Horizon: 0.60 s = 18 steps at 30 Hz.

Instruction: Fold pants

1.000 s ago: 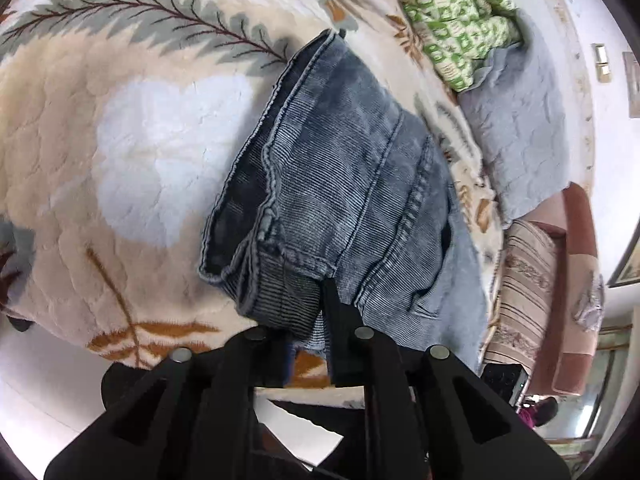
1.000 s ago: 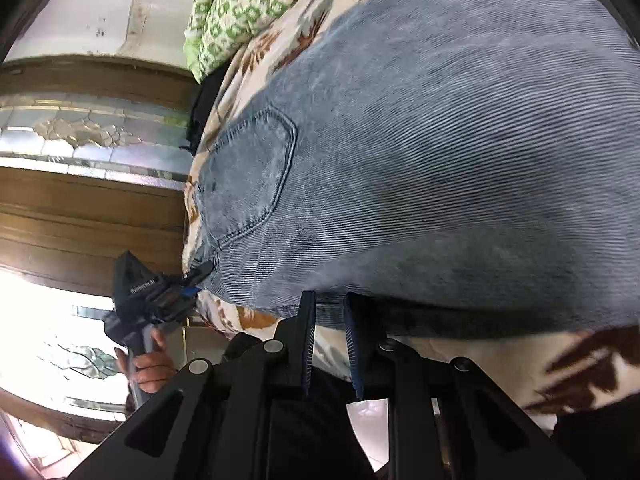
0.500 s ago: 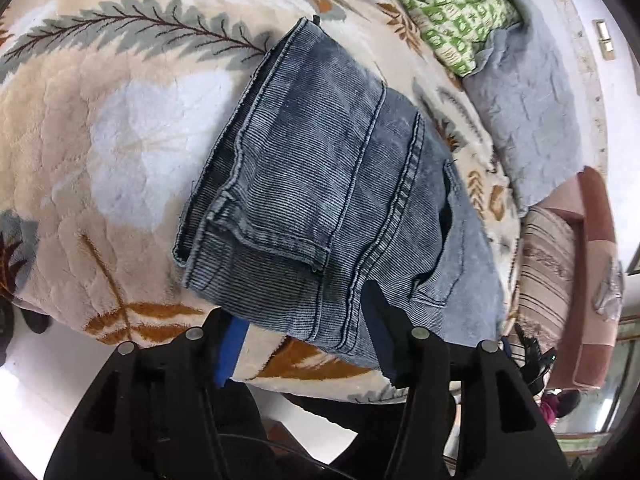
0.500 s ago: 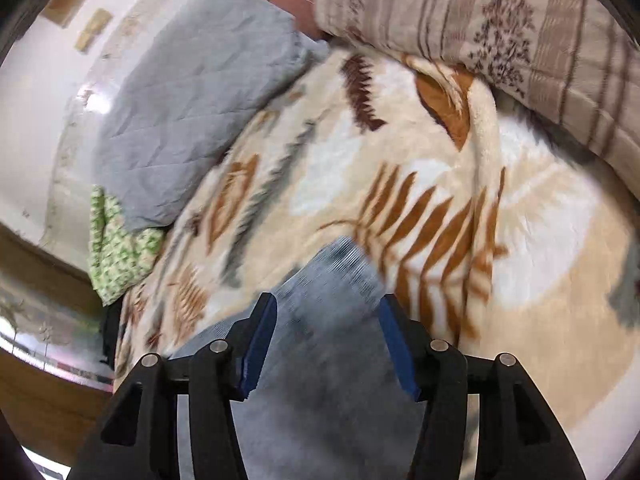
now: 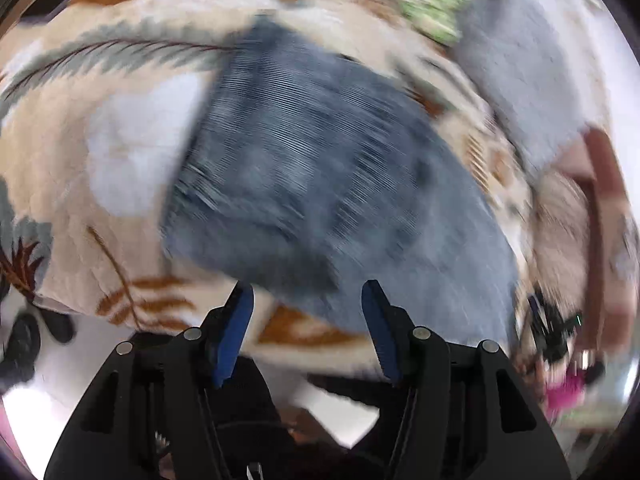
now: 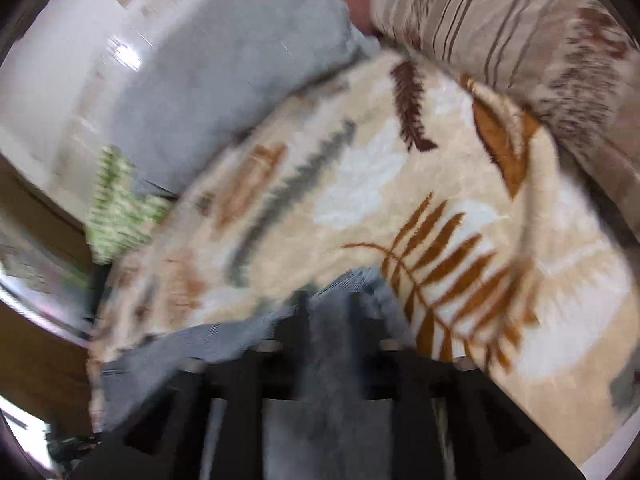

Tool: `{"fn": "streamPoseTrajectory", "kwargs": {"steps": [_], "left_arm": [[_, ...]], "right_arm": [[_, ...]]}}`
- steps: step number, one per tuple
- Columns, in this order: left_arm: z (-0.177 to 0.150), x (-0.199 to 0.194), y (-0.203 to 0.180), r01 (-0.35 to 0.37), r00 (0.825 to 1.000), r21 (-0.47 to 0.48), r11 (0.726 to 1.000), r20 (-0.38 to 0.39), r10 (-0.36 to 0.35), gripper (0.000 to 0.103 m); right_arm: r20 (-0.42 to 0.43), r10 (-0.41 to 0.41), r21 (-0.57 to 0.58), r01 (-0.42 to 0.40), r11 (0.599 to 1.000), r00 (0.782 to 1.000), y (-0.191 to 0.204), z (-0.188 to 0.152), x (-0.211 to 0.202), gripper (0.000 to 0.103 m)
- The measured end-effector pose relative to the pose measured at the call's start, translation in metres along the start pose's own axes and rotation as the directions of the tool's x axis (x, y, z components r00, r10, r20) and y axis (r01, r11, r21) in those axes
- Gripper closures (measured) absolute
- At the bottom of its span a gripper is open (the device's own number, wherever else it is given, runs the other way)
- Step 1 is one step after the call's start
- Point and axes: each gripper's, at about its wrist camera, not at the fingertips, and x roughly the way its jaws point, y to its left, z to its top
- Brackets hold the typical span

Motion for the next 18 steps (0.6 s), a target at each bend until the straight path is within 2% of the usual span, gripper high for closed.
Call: {"fn": "streamPoseTrajectory", "kwargs": {"steps": [2,6,8,10,14,15,18], "left_arm": [[-0.013,-0.012,-0.020,0.022,1.000,0.116,0.993,-0.017,-0.020,0.046],[-0.019,-0.015,-0.078,0.000,1.000,0.298,0.955,-0.017,0.006,0.040],[-0.012,-0.006,-0.108,-0.007,1.000,0.355,0.935,-0.022,0.015,0.034],[-0.003,0.010,-0.145,-0.023,0.999,0.418,0.908,-0.033,0.040,0.034],[0.004,0.053,-0.231,-0.053,0.993,0.557,0.829,-0.060,0.104,0.034],[0.004,0.068,-0.259,-0.063,0.990,0.601,0.797,-0.064,0.126,0.034],[0.003,0.102,-0.318,-0.046,0.983,0.683,0.729,-0.099,0.155,0.034]], "right_arm": [[0.050,0.015,0.028,-0.017,0.999,0.999,-0.009,-0.018,-0.034,0.038],[0.069,0.067,0.154,-0.077,0.985,0.995,-0.042,-0.065,-0.071,0.038],[0.074,0.114,0.232,-0.128,0.964,0.991,-0.058,-0.088,-0.075,0.038],[0.082,0.175,0.278,-0.191,0.941,0.981,-0.069,-0.103,-0.068,0.038],[0.060,0.227,0.334,-0.234,0.913,0.972,-0.078,-0.115,-0.038,0.038],[0.062,0.235,0.341,-0.242,0.909,0.970,-0.080,-0.115,-0.033,0.038],[0.116,0.291,0.311,-0.313,0.898,0.950,-0.078,-0.112,-0.030,0.038]]}}
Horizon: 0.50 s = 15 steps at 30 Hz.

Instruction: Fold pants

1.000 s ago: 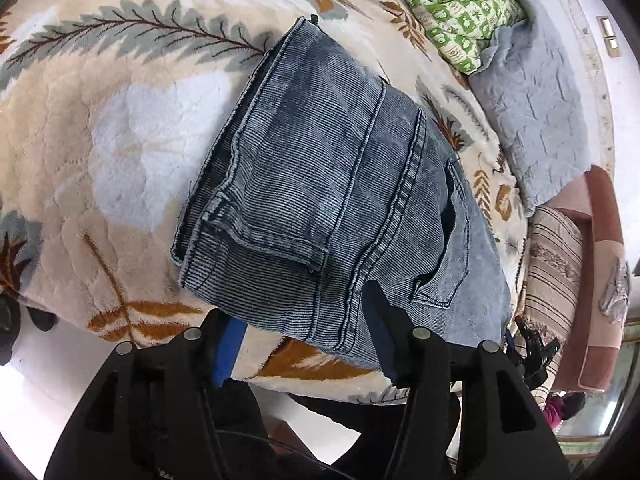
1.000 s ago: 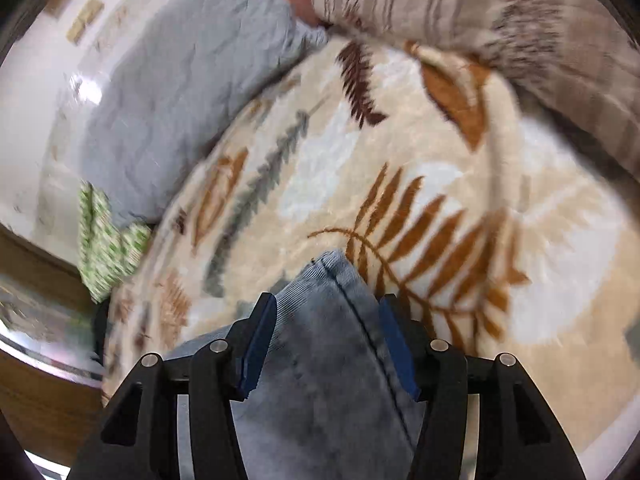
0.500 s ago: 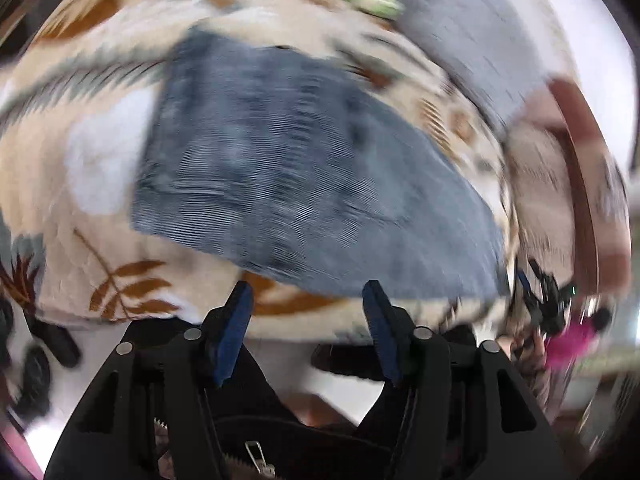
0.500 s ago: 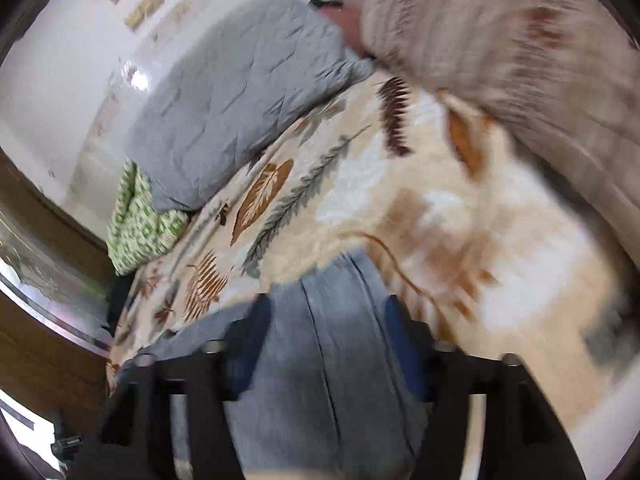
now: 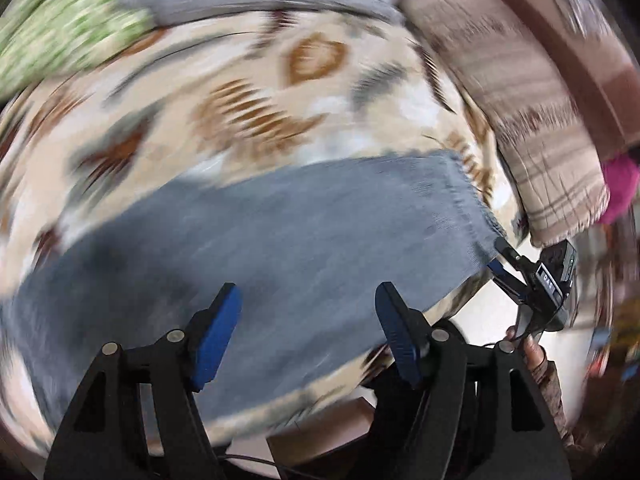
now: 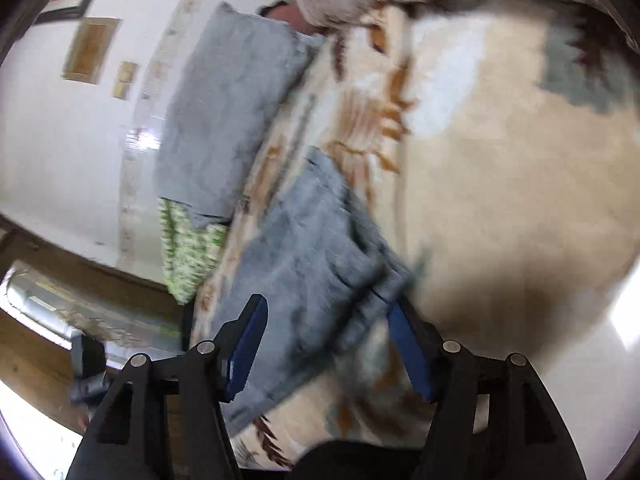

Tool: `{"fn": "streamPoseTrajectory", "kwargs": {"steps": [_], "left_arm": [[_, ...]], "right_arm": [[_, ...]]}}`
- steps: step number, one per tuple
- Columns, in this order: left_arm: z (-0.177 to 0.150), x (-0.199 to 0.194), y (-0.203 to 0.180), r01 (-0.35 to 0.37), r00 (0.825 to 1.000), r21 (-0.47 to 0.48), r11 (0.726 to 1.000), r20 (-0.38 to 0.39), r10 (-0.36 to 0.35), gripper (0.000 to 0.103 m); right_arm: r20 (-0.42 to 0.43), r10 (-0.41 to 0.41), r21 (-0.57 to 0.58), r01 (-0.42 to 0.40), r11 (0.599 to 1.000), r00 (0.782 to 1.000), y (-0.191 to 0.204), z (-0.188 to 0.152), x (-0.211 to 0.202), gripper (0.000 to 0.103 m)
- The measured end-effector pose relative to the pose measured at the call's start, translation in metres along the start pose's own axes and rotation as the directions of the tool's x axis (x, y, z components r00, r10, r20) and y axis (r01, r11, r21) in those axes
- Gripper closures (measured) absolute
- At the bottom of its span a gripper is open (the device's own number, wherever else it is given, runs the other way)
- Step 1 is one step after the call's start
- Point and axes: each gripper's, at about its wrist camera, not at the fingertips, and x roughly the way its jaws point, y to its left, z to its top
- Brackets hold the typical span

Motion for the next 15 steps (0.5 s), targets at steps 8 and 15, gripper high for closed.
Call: {"fn": "streamPoseTrajectory", "kwargs": {"steps": [8,15], "left_arm": [[0.118,0.104,-0.109,0.075,0.985,0.091,0.993,-0.163,-0.059,0.034],[0.156,0.177,-0.167,0.127,0.948,0.212,0.969,-0.313,-0.055,0.034]], "right_arm": [[0.025,0.129,0.000,-0.129,0.992,0.991,-0.014,-0.002,0.007,0.041],[0.026,0.172,-0.042,-0.171,0.984,0.985,-0.017,-0.003,0.006,0.041]]}}
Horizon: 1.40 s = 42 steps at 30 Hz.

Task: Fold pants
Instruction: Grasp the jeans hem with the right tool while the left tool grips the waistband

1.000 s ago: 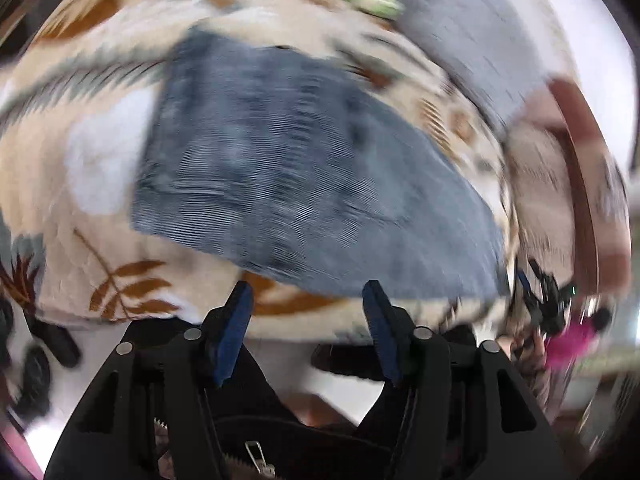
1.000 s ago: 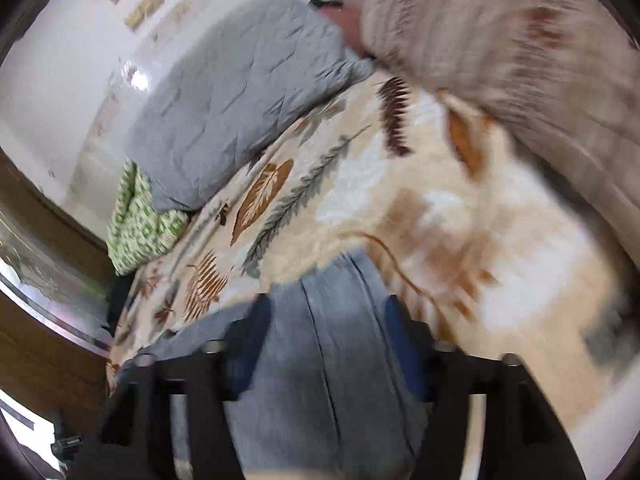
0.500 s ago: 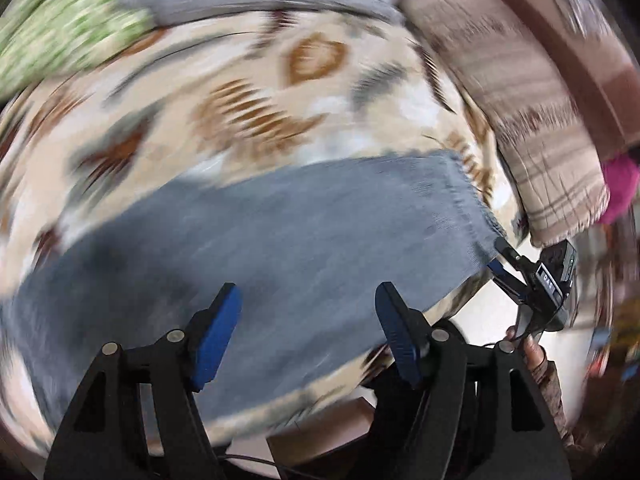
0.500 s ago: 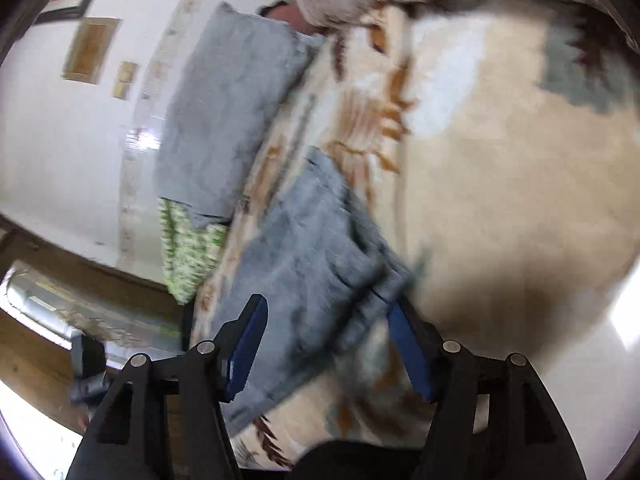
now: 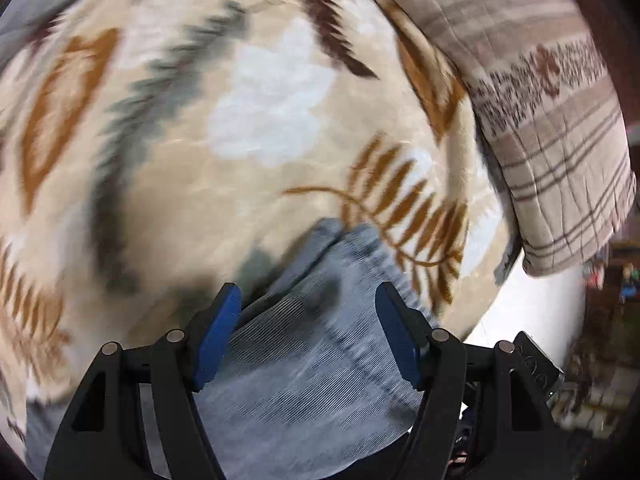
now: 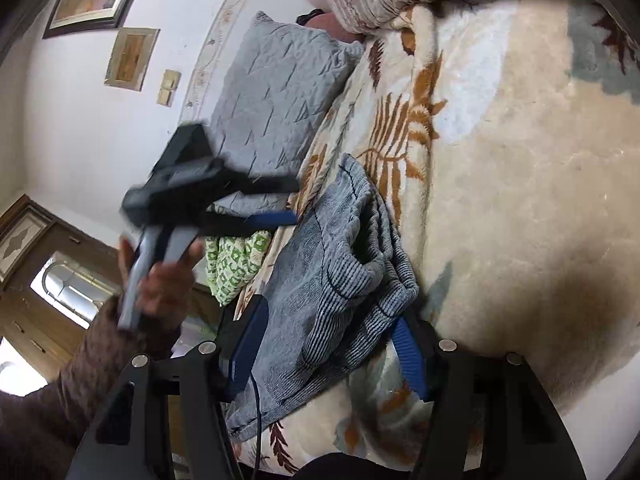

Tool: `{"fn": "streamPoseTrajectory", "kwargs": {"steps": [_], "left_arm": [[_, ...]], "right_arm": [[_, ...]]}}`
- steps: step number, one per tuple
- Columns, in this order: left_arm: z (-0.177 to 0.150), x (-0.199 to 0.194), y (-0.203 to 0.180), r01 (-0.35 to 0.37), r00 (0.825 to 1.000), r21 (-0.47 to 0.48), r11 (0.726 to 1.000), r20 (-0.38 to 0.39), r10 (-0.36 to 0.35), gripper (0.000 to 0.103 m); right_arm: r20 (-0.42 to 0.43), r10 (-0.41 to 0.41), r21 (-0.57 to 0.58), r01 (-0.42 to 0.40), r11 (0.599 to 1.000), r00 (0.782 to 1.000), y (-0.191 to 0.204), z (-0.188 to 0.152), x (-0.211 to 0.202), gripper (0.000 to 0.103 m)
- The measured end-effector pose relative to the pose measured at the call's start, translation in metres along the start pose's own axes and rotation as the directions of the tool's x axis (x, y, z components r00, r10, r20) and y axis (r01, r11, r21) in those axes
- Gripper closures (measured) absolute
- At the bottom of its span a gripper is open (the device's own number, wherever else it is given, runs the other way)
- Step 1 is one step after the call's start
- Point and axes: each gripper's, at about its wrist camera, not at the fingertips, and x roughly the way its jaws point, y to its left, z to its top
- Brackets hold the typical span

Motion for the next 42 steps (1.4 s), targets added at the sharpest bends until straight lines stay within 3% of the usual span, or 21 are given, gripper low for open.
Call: {"fn": "streamPoseTrajectory", "kwargs": {"steps": [4,7,9,10,12,13,15,16,18,20,21,24,28,36,42], "left_arm": [[0.010,0.023,-0.011,-0.026,0.997,0.099,0.995,-0.068,0.033,0.034],[0.012,0.033,-0.013,-0.010,0.995,0.144,0.989,-0.100,0.025,0.033],[0.012,0.034,-0.015,0.009,0.995,0.173,0.985,-0.097,0.008,0.028],[0.012,0.035,-0.017,0.024,0.995,0.191,0.981,-0.097,-0.005,0.027],[0.011,0.037,-0.016,0.063,0.995,0.199,0.978,-0.091,-0.046,0.021],[0.009,0.037,-0.015,0.096,0.993,0.193,0.976,-0.083,-0.082,0.020],[0.003,0.036,-0.018,0.184,0.981,0.184,0.965,-0.094,-0.169,0.022],[-0.001,0.033,-0.021,0.216,0.975,0.182,0.959,-0.095,-0.201,0.025],[-0.008,0.029,-0.028,0.180,0.983,0.233,0.956,-0.068,-0.169,0.041],[-0.017,0.028,-0.030,0.106,0.994,0.263,0.959,-0.037,-0.100,0.080],[-0.020,0.027,-0.028,0.095,0.995,0.250,0.964,-0.025,-0.092,0.086],[-0.028,0.009,-0.017,0.182,0.982,0.197,0.963,0.012,-0.188,0.088],[-0.051,-0.013,-0.022,0.194,0.974,0.197,0.961,0.074,-0.212,0.088],[-0.072,-0.068,-0.007,0.175,0.964,0.152,0.973,0.173,-0.201,0.088],[-0.090,-0.087,0.002,0.149,0.961,0.106,0.983,0.220,-0.169,0.088]], "right_arm": [[0.014,0.003,-0.011,-0.003,1.000,1.000,-0.001,-0.009,-0.008,0.040],[0.020,-0.005,-0.010,0.006,1.000,1.000,0.003,-0.011,-0.009,0.031],[0.016,0.023,-0.002,-0.023,1.000,1.000,0.006,-0.009,-0.009,0.022],[0.027,0.048,0.006,-0.048,0.999,0.999,0.004,-0.009,-0.011,0.023],[0.016,0.028,0.028,-0.028,0.999,0.999,0.002,-0.006,-0.009,0.031],[0.014,0.018,0.038,-0.018,0.999,1.000,0.001,-0.005,-0.010,0.043],[0.015,0.006,0.067,-0.007,0.998,1.000,-0.006,-0.005,-0.011,0.079],[0.010,-0.003,0.087,0.002,0.996,1.000,-0.011,-0.006,-0.011,0.080],[0.016,-0.003,0.114,0.002,0.993,1.000,-0.015,-0.007,-0.012,0.080],[0.013,-0.019,0.088,0.018,0.996,1.000,-0.007,-0.007,-0.012,0.080],[0.013,-0.021,0.082,0.020,0.996,1.000,-0.004,-0.006,-0.012,0.080],[0.013,-0.037,0.047,0.036,0.998,0.999,0.008,-0.004,-0.015,0.080],[0.016,-0.047,-0.016,0.047,0.999,0.999,0.027,-0.002,-0.016,0.081],[0.013,-0.040,-0.083,0.041,0.996,0.999,0.061,-0.004,-0.018,0.081],[-0.002,-0.020,-0.129,0.019,0.991,1.000,0.086,-0.009,-0.015,0.080]]}}
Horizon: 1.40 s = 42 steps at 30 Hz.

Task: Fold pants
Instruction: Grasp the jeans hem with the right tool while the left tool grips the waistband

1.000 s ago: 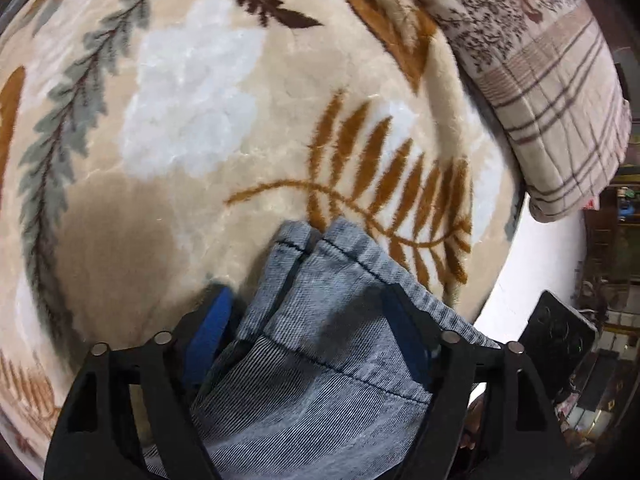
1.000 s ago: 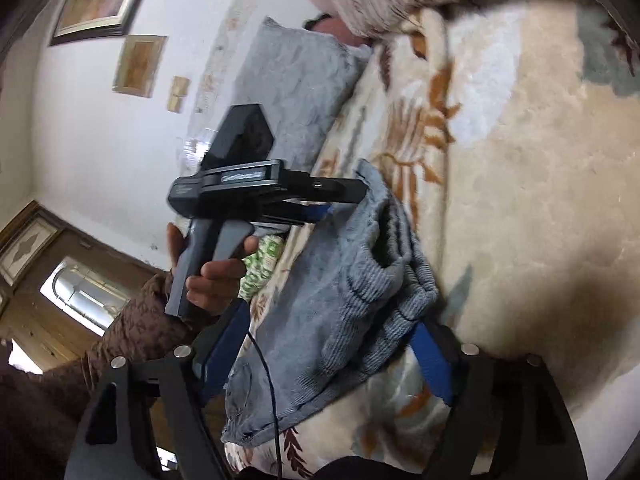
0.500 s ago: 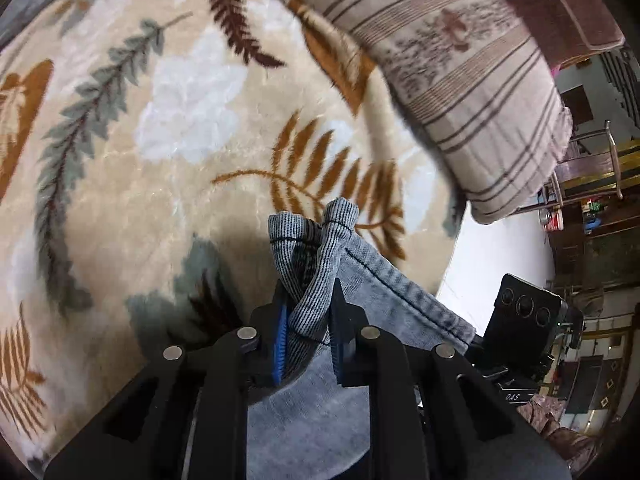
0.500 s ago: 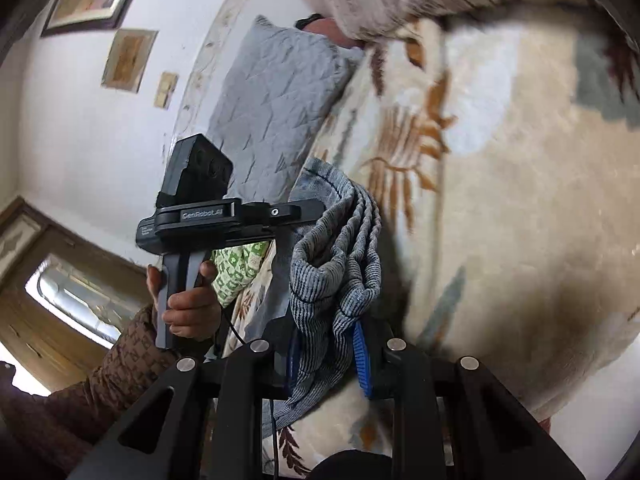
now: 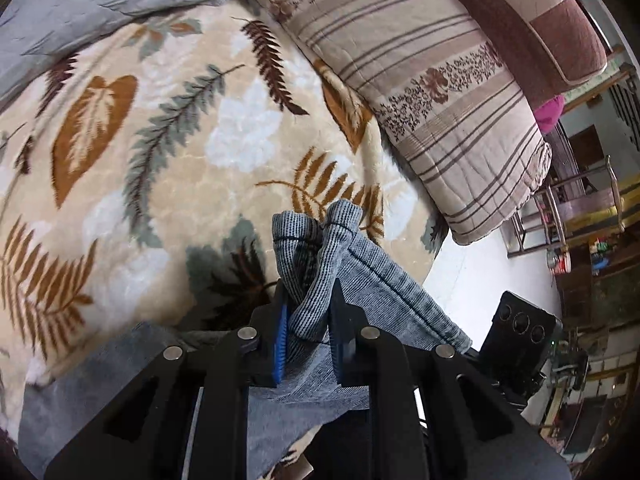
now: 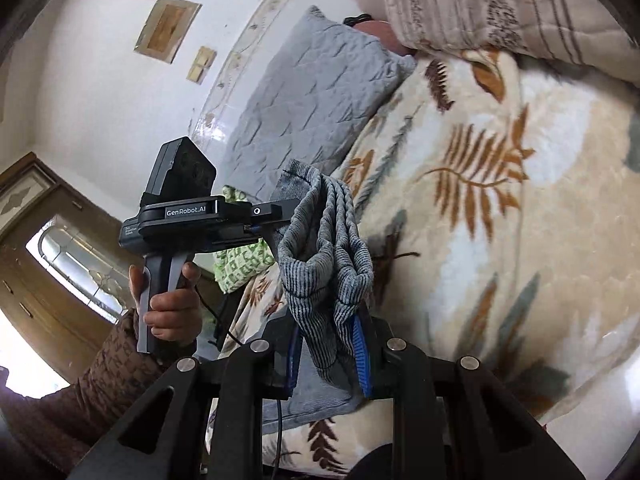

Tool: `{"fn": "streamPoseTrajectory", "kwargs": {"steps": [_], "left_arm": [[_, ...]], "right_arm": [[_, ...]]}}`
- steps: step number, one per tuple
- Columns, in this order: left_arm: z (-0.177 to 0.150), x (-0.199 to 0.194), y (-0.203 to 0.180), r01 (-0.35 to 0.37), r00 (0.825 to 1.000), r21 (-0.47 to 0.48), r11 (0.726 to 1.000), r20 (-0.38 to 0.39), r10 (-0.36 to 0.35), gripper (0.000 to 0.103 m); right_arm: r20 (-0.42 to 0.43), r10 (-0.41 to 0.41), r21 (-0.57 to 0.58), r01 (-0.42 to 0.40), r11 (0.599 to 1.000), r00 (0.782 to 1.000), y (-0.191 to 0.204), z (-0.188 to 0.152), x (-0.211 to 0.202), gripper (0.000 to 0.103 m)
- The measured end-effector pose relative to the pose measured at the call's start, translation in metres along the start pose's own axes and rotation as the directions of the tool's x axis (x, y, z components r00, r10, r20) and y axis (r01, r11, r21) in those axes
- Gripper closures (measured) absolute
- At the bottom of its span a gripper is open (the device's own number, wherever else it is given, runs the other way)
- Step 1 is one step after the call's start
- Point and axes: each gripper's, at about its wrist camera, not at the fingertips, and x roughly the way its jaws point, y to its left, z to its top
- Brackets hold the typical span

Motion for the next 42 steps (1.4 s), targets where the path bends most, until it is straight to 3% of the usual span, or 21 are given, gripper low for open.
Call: {"fn": "streamPoseTrajectory", "kwargs": {"steps": [11,19,25,34,37,39,41,42], "left_arm": [[-0.038,-0.047,0.027,-0.014,0.997,-0.115,0.993,0.074,0.023,0.088],[-0.072,-0.060,0.072,-0.033,0.996,-0.192,0.981,0.074,0.048,0.087],[-0.102,-0.055,0.117,-0.028,0.997,-0.282,0.959,0.060,0.047,0.085],[-0.142,-0.052,0.174,-0.068,0.994,-0.398,0.915,0.047,0.095,0.078],[-0.157,-0.056,0.188,-0.049,0.995,-0.458,0.887,0.052,0.082,0.075],[-0.168,-0.064,0.195,-0.029,0.994,-0.508,0.861,0.077,0.079,0.069],[-0.183,-0.074,0.203,0.011,0.991,-0.566,0.824,0.117,0.067,0.061],[-0.189,-0.078,0.206,0.031,0.989,-0.587,0.809,0.136,0.061,0.061]], "right_arm": [[-0.069,0.058,-0.092,-0.064,0.994,0.996,0.050,-0.012,0.016,0.078],[-0.210,0.064,-0.149,-0.096,0.984,0.976,0.083,-0.042,0.062,0.077],[-0.360,0.026,-0.183,-0.097,0.978,0.933,0.096,-0.073,0.114,0.077],[-0.535,-0.055,-0.241,-0.089,0.967,0.843,0.100,-0.107,0.174,0.074],[-0.569,-0.068,-0.233,-0.081,0.969,0.819,0.098,-0.110,0.181,0.066],[-0.590,-0.062,-0.228,-0.091,0.969,0.805,0.102,-0.114,0.178,0.056],[-0.594,-0.053,-0.232,-0.108,0.967,0.803,0.108,-0.112,0.174,0.041],[-0.590,-0.048,-0.234,-0.114,0.965,0.806,0.110,-0.110,0.173,0.040]]}}
